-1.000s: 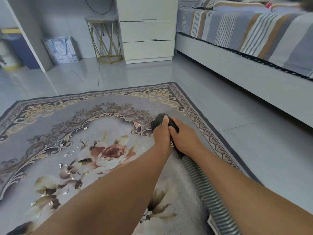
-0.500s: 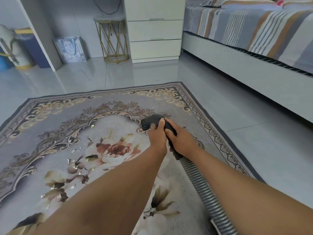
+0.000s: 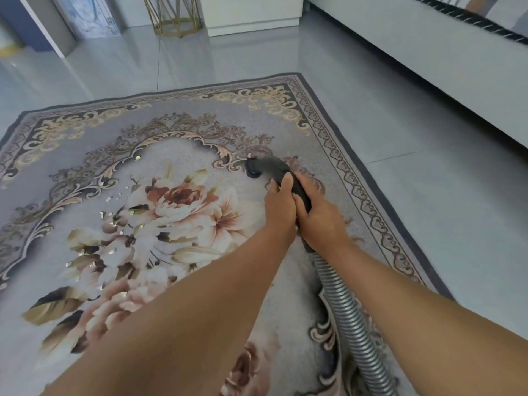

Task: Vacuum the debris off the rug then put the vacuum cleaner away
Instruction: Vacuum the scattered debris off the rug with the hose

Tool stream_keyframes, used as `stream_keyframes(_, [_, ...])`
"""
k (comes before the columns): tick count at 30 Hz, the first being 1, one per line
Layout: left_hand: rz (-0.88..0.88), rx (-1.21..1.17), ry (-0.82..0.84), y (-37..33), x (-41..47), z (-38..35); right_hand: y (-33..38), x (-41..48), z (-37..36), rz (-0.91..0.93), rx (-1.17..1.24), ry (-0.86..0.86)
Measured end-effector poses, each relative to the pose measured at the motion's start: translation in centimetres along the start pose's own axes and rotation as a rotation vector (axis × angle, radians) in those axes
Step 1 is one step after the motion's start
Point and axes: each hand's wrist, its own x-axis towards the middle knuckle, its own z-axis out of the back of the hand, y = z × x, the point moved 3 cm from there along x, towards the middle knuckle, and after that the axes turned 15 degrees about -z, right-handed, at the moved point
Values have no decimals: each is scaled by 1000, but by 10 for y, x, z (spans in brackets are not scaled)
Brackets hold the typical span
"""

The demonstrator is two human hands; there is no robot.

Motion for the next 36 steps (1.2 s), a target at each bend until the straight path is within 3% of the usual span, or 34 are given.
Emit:
stream_keyframes(9, [202,81,-12,-28,-67,8,7,-65,24,-154,-15,97])
stream_keyframes(18, [512,205,-6,-106,-171,47,62,-183,71,-345,-307,318])
stream_keyframes(24, [678,233,-82,-160,-185,56,106,-200,90,-419,-414,423])
stream_keyframes(30, [765,166,-97,-206,-193,93,159,-226,88,-305,-473,430])
stream_keyframes(36, [741,207,-130,-254,-205,152,212,-267,58,-209,-513,478])
